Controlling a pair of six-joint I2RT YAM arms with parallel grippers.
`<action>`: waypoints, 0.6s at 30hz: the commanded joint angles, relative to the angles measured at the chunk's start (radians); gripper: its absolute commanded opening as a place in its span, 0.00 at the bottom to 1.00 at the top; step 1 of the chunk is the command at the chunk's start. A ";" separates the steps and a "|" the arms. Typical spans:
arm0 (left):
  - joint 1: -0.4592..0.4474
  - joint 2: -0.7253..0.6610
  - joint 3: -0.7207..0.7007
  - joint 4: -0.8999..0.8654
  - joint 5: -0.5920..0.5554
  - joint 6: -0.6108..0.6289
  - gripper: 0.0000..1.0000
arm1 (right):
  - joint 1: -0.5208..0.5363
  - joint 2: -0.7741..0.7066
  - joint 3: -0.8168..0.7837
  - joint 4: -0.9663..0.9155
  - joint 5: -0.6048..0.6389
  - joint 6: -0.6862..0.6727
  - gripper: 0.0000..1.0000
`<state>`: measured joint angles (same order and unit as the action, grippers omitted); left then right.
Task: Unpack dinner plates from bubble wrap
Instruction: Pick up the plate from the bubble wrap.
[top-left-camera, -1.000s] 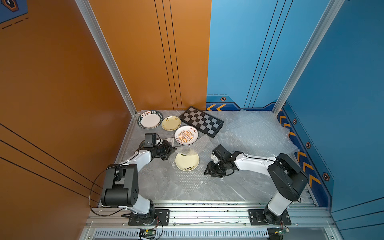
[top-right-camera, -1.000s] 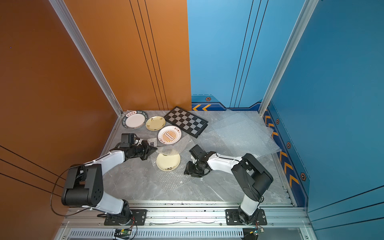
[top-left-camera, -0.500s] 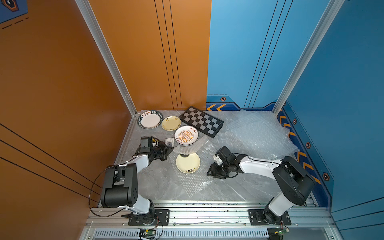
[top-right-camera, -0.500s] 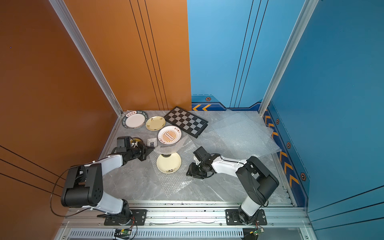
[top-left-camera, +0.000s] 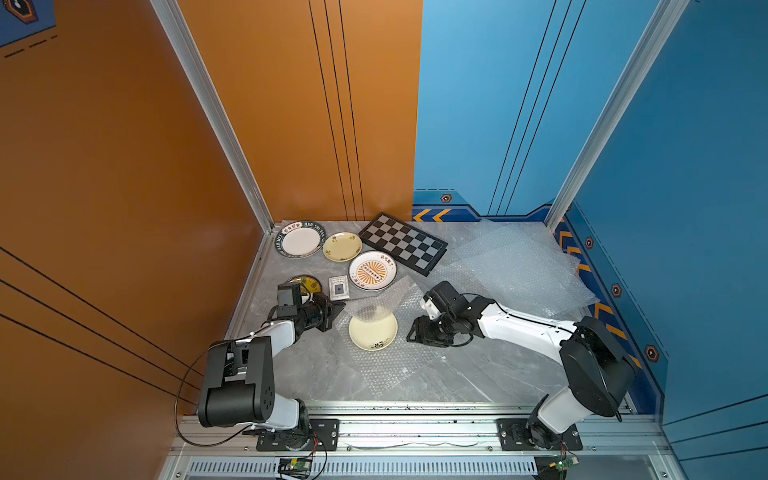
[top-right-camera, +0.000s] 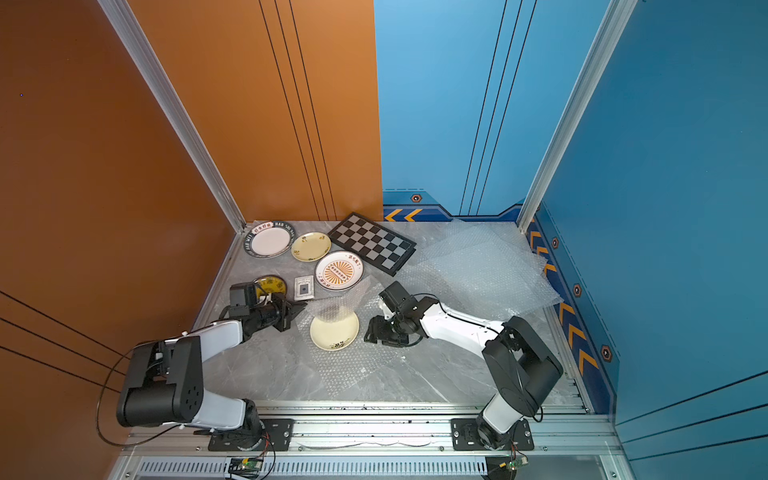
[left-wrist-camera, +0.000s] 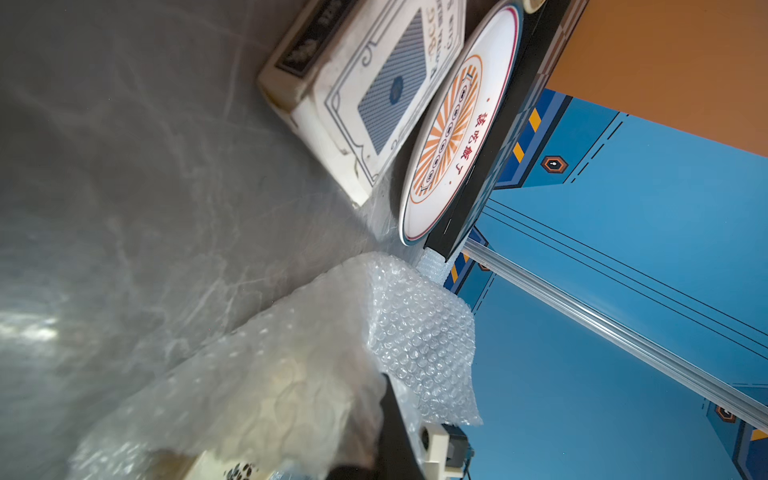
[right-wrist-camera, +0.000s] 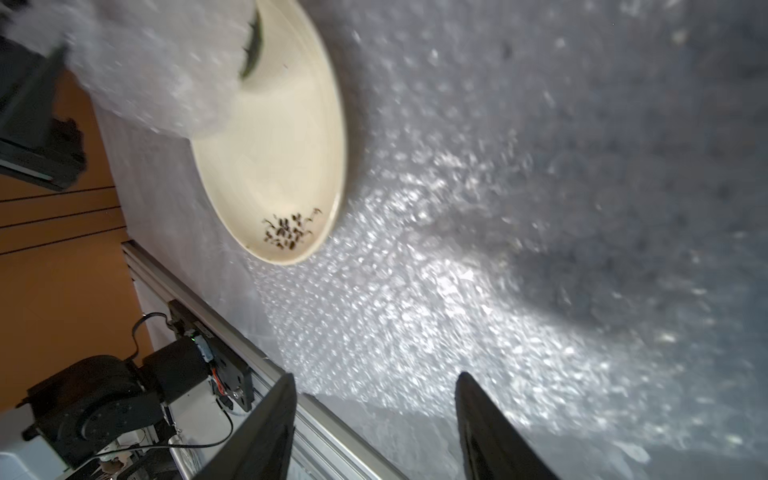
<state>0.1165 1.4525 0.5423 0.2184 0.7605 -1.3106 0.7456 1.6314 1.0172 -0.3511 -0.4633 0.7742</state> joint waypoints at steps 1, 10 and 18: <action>-0.003 -0.029 -0.019 0.017 0.009 -0.003 0.00 | -0.005 0.084 0.040 0.086 -0.070 0.004 0.63; -0.005 -0.040 -0.041 0.038 0.008 -0.023 0.00 | 0.001 0.246 0.043 0.343 -0.164 0.120 0.58; -0.014 -0.035 -0.042 0.038 0.011 -0.025 0.00 | 0.004 0.297 0.006 0.509 -0.173 0.206 0.53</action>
<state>0.1101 1.4284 0.5102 0.2451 0.7605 -1.3331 0.7425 1.9015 1.0260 0.0784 -0.6201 0.9413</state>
